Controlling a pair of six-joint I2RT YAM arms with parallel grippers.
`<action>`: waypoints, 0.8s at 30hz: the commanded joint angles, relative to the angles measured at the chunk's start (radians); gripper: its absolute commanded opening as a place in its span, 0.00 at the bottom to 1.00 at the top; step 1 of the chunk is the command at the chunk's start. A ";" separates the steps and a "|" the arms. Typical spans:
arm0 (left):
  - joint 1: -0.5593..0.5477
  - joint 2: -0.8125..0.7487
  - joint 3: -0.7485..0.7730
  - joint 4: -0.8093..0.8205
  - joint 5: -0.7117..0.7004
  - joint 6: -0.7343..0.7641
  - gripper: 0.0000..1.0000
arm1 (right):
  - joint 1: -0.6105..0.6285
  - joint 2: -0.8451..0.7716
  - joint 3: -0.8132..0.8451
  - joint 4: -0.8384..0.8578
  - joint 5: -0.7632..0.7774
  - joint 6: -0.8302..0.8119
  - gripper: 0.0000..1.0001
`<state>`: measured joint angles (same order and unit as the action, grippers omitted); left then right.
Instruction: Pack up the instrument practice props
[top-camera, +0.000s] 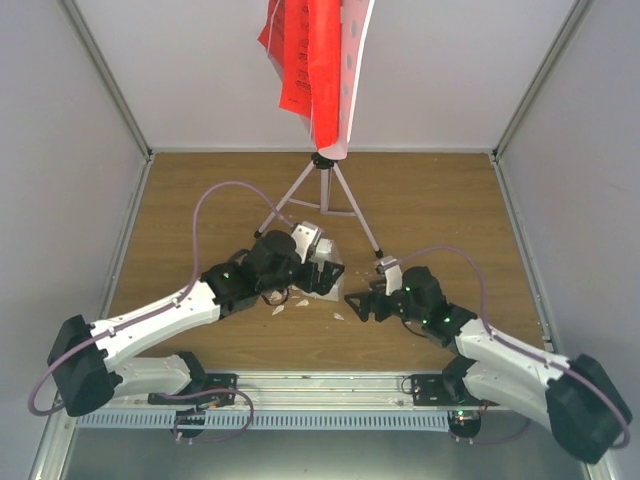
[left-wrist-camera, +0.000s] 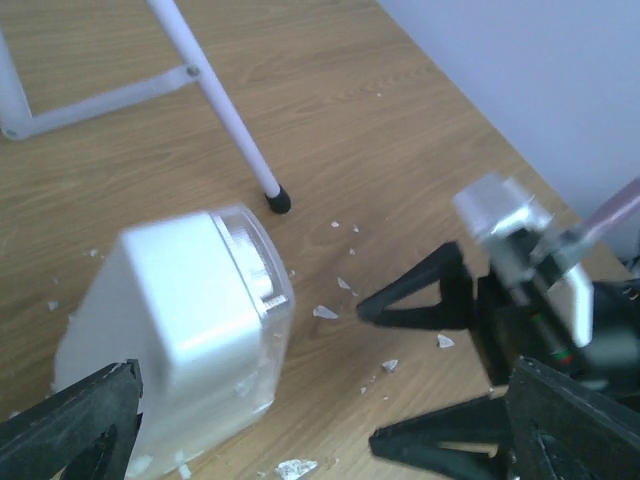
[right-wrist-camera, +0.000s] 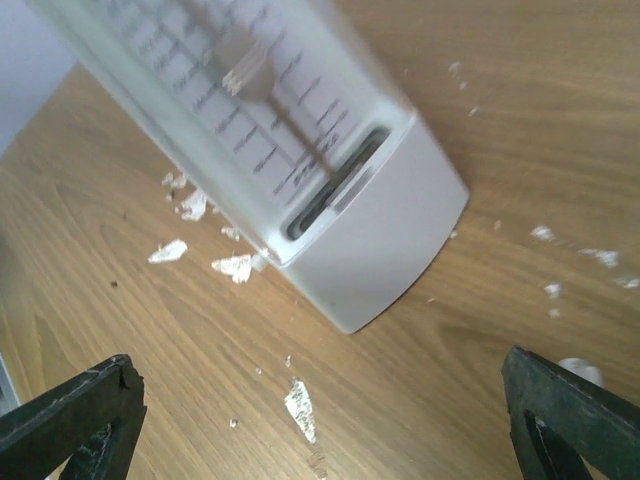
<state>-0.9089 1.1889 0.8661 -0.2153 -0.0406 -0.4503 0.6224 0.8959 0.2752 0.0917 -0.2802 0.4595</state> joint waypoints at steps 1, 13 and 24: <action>0.126 -0.042 0.096 -0.042 0.241 0.137 0.99 | 0.101 0.136 0.060 0.086 0.118 -0.041 0.96; 0.306 -0.166 0.064 0.063 -0.065 0.356 0.99 | 0.118 0.432 0.150 0.197 0.196 0.054 0.93; 0.332 -0.204 -0.005 0.126 -0.178 0.484 0.99 | 0.084 0.411 0.171 0.084 0.401 0.086 0.92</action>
<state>-0.5869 0.9974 0.8661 -0.1741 -0.1638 -0.0326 0.7288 1.3243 0.4217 0.2001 0.0147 0.5266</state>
